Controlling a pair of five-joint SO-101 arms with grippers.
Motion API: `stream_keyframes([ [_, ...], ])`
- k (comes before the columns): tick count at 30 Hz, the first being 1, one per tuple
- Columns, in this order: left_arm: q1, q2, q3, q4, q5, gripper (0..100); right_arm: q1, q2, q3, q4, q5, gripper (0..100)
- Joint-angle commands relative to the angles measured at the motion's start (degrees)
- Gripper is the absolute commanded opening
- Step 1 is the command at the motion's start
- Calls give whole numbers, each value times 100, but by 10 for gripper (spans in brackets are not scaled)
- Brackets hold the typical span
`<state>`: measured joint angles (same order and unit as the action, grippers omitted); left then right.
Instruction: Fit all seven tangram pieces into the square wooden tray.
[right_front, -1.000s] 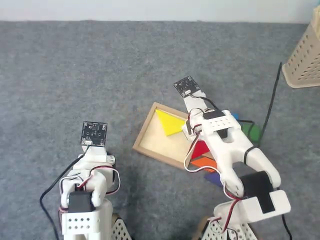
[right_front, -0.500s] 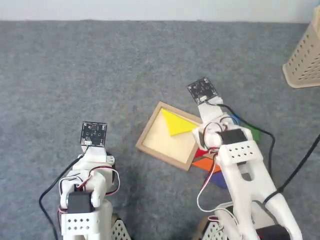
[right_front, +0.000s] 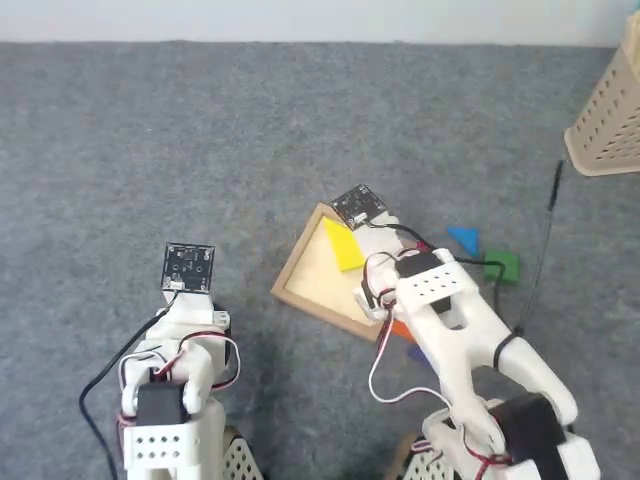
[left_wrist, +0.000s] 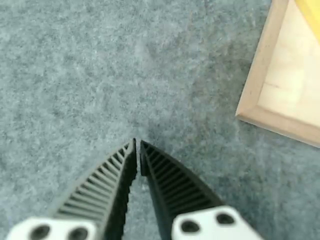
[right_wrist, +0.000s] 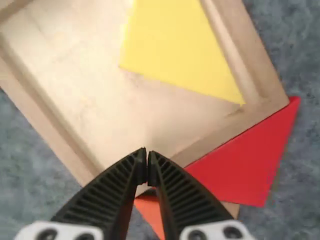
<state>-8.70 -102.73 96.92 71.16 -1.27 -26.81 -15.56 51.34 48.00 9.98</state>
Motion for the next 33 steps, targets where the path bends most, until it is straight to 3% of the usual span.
stream_keyframes([
  [1, -9, -35, -31, 35, 44, 11, -224, -40, -343, 101, -958, 7],
  [3, -9, -35, -31, 35, 44, 11, -277, 4, -334, 101, -1029, 24],
  [9, -9, -35, -31, 35, 44, 11, -330, 13, -308, 453, -1081, 215],
  [17, -9, -35, -31, 35, 44, 11, -655, 13, -308, 444, -1090, 122],
  [27, -9, -35, -31, 35, 53, 11, 101, -154, -308, 497, -686, 182],
  [33, -9, -35, -31, 35, 53, 11, 154, -708, -26, 365, -721, 181],
])
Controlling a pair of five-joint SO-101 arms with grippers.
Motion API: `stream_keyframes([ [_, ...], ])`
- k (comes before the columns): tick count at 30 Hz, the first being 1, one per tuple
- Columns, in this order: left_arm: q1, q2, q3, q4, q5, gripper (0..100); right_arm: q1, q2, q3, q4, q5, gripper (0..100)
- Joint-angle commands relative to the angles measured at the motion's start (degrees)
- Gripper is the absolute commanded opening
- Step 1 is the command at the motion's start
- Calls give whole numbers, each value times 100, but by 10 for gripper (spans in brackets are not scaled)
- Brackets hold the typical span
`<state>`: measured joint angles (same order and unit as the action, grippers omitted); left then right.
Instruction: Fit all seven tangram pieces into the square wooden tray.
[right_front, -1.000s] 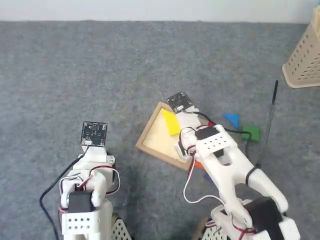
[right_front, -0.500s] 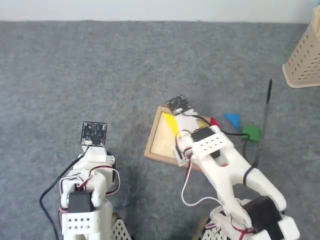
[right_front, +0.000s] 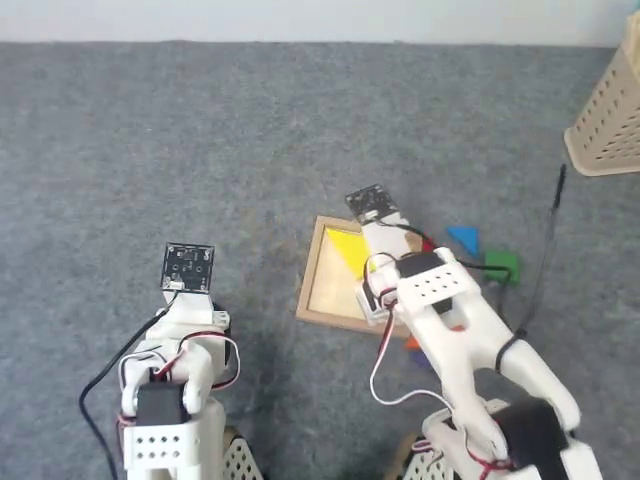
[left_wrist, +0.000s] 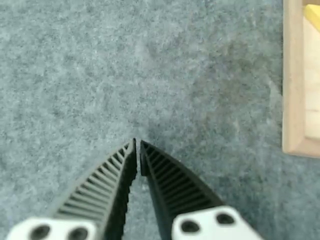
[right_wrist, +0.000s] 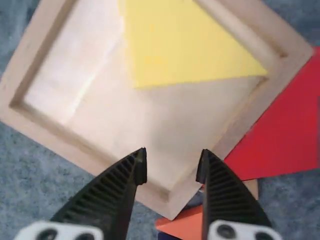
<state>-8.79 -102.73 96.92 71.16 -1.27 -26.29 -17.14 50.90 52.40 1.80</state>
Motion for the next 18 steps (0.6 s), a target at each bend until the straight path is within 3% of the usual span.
stream_keyframes([
  [1, 0, -35, -31, 35, 53, 11, 110, -602, 114, -189, 97, 181],
  [11, 0, -35, -31, 35, 53, 11, 734, -505, 281, -558, -70, 180],
  [18, 0, -35, -31, 35, 53, 11, 163, 171, 193, -681, 211, 183],
])
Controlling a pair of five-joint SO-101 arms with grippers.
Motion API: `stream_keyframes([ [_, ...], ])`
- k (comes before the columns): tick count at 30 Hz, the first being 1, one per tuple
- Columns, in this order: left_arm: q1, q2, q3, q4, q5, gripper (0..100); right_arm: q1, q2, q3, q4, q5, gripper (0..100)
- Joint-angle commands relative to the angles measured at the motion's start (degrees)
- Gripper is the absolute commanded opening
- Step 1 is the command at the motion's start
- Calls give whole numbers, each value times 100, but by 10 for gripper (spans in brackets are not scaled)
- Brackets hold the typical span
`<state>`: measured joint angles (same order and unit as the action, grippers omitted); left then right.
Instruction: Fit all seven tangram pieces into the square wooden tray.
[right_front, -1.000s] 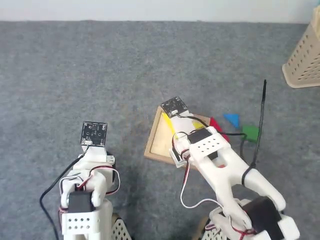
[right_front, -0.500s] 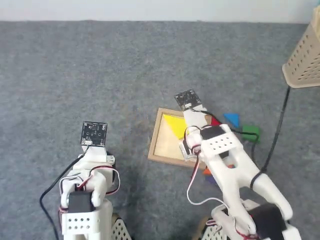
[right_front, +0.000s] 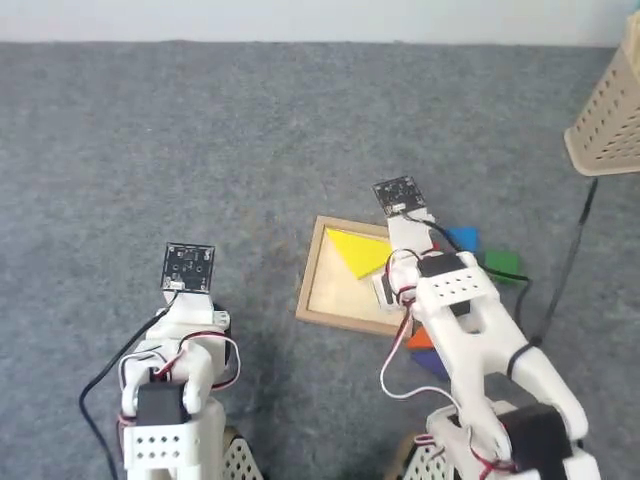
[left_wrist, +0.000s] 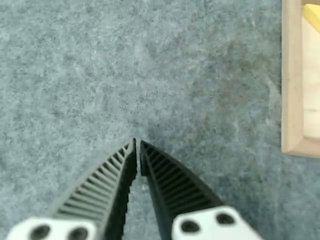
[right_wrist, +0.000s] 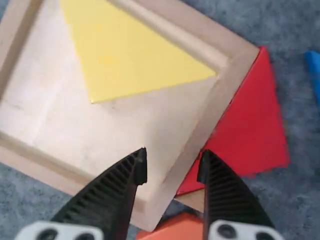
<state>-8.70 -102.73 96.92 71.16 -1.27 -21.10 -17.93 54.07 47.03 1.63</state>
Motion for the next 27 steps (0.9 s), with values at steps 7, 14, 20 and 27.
stream_keyframes([
  [7, -9, -35, -31, 35, 53, 11, -435, 778, -369, -136, 484, 184],
  [14, -9, -35, -31, 35, 53, 11, -391, 840, -563, -145, 457, 180],
  [20, -9, -35, -31, 35, 53, 11, -391, 840, -914, -154, 510, 177],
  [27, -9, -35, -31, 35, 44, 11, -277, 848, -862, -382, 2295, 2],
])
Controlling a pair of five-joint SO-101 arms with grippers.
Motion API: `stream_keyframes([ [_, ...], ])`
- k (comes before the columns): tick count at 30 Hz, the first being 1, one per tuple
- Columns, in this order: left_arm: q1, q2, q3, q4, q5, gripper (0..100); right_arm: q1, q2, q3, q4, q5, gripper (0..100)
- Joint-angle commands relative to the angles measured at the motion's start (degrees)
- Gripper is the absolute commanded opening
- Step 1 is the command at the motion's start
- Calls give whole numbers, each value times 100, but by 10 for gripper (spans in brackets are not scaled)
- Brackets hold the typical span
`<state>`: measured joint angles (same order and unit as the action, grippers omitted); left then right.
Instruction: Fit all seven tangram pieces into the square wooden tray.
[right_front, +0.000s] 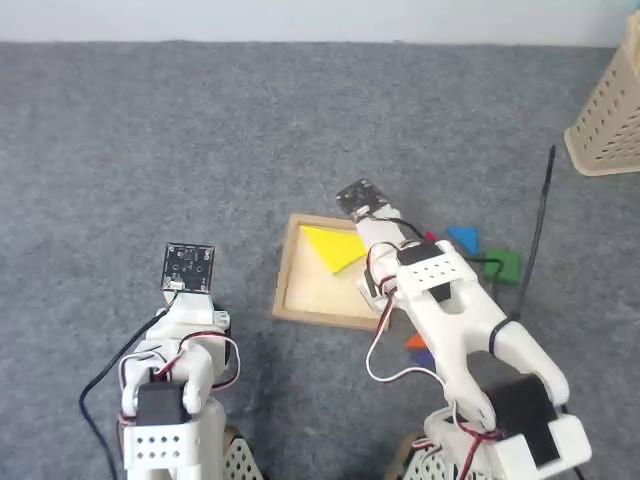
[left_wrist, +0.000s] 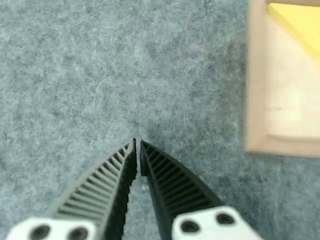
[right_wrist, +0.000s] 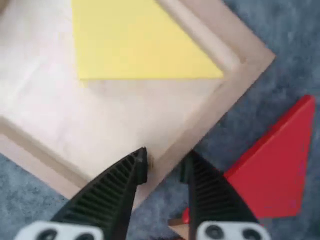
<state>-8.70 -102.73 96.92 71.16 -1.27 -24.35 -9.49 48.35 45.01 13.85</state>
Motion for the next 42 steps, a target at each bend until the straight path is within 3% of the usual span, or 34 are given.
stream_keyframes([
  [1, -9, -35, -31, 35, 44, 11, 110, 4, -290, -189, 1222, 9],
  [6, -9, -35, -31, 35, 44, 11, 567, -4, -334, -409, 1512, 7],
  [9, -9, -35, -31, 35, 44, 11, 804, -4, -334, -488, 1310, 9],
  [21, -9, -35, -31, 35, 44, 11, 866, 13, -325, -505, -1020, 7],
  [25, -9, -35, -31, 35, 44, 11, 875, 13, -299, -699, -1468, 7],
  [34, -9, -35, -31, 35, 44, 11, 1200, 4, -299, -479, -1477, 23],
  [42, -9, -35, -31, 35, 44, 11, 831, -22, -316, -163, -1292, 211],
])
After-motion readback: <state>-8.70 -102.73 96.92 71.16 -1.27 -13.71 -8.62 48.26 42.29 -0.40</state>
